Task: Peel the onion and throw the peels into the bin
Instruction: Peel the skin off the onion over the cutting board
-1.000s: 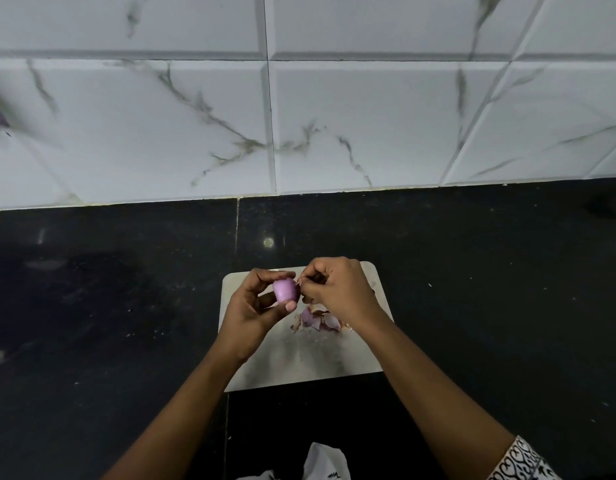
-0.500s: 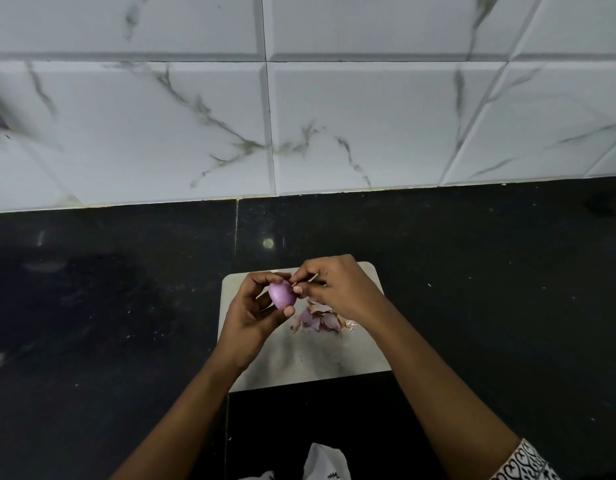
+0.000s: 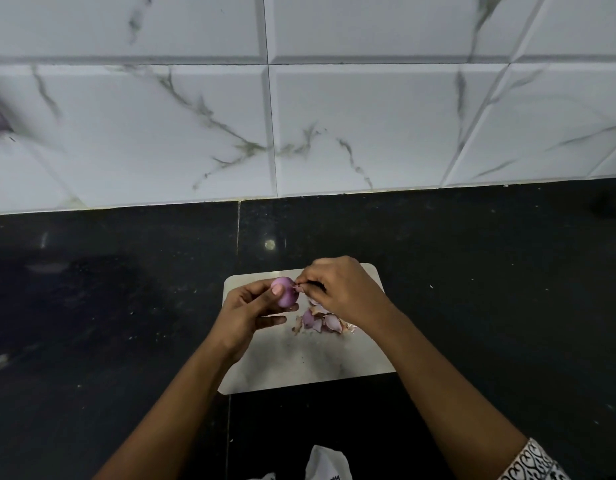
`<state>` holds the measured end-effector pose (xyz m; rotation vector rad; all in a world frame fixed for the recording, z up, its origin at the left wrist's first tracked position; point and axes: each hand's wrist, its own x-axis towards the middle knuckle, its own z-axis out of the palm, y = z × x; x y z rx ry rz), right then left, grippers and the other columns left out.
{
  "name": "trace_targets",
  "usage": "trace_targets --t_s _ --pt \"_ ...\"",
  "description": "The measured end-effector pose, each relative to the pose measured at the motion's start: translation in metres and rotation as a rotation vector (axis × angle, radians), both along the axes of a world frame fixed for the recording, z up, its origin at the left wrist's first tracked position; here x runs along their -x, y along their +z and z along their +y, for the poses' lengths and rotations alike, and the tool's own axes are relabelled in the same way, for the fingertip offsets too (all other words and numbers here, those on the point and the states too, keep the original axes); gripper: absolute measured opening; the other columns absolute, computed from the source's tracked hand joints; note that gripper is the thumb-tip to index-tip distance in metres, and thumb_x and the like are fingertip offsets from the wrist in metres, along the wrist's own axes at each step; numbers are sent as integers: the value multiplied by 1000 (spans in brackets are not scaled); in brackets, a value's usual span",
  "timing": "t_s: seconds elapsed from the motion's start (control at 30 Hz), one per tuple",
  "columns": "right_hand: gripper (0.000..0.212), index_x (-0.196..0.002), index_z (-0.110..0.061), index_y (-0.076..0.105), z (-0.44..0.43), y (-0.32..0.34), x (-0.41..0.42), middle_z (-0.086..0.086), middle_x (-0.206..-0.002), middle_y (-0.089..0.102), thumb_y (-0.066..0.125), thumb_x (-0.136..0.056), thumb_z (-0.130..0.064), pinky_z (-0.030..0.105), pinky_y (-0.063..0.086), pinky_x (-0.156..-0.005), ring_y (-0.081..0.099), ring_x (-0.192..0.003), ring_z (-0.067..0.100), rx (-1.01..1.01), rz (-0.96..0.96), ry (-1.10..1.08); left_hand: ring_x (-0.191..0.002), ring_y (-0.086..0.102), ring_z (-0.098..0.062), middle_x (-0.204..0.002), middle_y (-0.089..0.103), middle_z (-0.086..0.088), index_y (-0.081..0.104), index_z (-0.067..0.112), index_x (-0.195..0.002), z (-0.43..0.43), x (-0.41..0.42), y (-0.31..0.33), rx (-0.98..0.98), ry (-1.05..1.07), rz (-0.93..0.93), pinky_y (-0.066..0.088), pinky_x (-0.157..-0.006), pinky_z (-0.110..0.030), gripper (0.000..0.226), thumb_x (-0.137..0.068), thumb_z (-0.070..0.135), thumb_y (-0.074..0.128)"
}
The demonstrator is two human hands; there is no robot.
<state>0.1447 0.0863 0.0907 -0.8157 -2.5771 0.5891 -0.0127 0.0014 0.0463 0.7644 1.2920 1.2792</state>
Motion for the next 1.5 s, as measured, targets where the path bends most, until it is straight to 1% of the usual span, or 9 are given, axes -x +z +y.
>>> trace_targets --t_s 0.2,0.6,0.73,0.87,0.97,1.03,1.13,1.37,1.5 --pt "10 -91 -10 71 0 -1 0 5 -81 72 66 -83 -14 18 51 -65 66 -70 11 148 64 -42 -92 70 -27 -99 74 -9 68 16 -107 -2 2 -6 -41 17 -14 55 -65 -26 31 -76 22 69" --pt "7 -89 -6 68 2 -5 4 4 -71 68 64 -84 -9 12 50 -52 65 -55 3 734 275 -303 -109 63 -27 -115 67 -4 61 15 -113 -2 -3 -13 -210 18 116 53 -92 -39 49 -69 -2 75" --pt "11 -95 -14 67 2 -5 2 2 -81 70 66 -84 -15 14 54 -57 69 -66 5 626 196 -254 -108 63 -27 -114 67 0 61 17 -110 -3 -3 -16 -234 44 67 53 -91 -39 51 -62 8 79" --pt "23 -101 -19 69 1 -6 2 -1 -92 69 72 -78 -17 18 55 -71 66 -75 8 455 108 -148 -109 62 -26 -110 67 8 60 21 -106 -5 -4 -16 -222 24 99 55 -88 -35 49 -66 -4 76" --pt "16 -93 -13 72 1 -5 1 2 -88 69 72 -77 -14 7 47 -66 58 -71 0 314 166 -100 -111 61 -24 -118 64 1 61 27 -108 -6 -2 -16 -242 14 75 53 -90 -35 51 -62 15 81" --pt "14 -91 -11 73 0 -5 1 3 -86 68 72 -77 -12 10 48 -67 57 -70 -1 237 210 -46 -111 62 -22 -123 63 -2 57 24 -119 -5 -1 -13 -199 -8 -4 53 -89 -33 61 -64 34 80" --pt "14 -90 -7 72 0 -6 0 6 -85 68 71 -77 -6 15 50 -69 58 -73 3 146 239 7 -98 69 -26 -116 67 -12 58 15 -121 -2 1 -2 -32 -50 -61 57 -78 -29 47 -86 45 55" --pt "14 -93 -11 72 -1 -10 3 1 -86 69 70 -78 -10 14 51 -71 60 -76 3 192 278 -69 -91 70 -28 -100 73 -8 66 14 -108 1 6 -1 -67 -33 -52 55 -63 -22 31 -79 24 58" --pt "11 -90 -10 72 -4 -13 8 -1 -84 69 70 -79 -8 13 51 -71 62 -76 3 231 364 -125 -92 70 -26 -98 74 -3 65 16 -107 2 2 -3 -124 23 -50 55 -64 -22 39 -73 34 70"
